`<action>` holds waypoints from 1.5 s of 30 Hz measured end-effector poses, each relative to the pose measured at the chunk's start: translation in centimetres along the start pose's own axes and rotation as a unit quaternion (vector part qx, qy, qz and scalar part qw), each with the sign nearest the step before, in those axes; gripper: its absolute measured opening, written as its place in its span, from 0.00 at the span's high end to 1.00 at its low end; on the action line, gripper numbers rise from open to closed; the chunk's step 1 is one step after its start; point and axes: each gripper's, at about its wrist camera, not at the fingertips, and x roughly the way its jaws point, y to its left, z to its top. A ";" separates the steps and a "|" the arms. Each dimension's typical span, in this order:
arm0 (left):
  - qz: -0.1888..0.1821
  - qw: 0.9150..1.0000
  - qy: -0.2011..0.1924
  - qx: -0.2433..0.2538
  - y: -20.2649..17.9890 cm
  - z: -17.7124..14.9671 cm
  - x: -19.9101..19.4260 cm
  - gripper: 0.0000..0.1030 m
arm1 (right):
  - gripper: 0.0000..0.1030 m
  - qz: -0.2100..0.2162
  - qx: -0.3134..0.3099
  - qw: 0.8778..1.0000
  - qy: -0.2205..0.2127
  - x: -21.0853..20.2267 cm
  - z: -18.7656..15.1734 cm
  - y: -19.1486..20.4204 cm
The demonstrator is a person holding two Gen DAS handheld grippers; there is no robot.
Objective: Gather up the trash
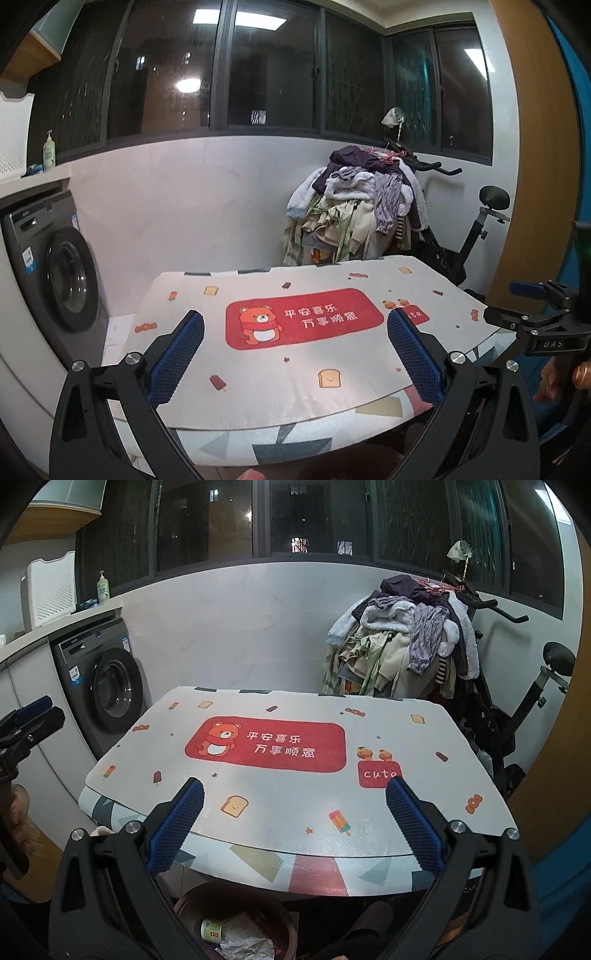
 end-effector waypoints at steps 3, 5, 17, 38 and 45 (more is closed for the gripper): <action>-0.003 1.000 0.006 0.001 -0.2 0.0 -0.2 0.06 | 0.06 0.001 -0.002 1.000 -0.003 -0.4 0.1 0.1; 0.003 1.000 0.008 0.003 -0.3 0.0 -0.3 0.06 | 0.06 0.000 -0.002 1.000 -0.006 -0.6 0.2 0.2; 0.005 1.000 0.022 0.005 -0.5 -0.5 0.1 0.06 | 0.06 -0.002 0.000 1.000 -0.010 -1.2 0.6 0.0; -0.001 0.999 0.035 0.024 -1.7 -1.0 0.5 0.06 | 0.06 -0.006 0.009 1.000 -0.013 -1.3 0.5 -0.6; -0.002 0.999 0.034 0.023 -1.8 -1.1 0.5 0.06 | 0.06 -0.008 0.009 1.000 -0.014 -1.2 0.5 -0.9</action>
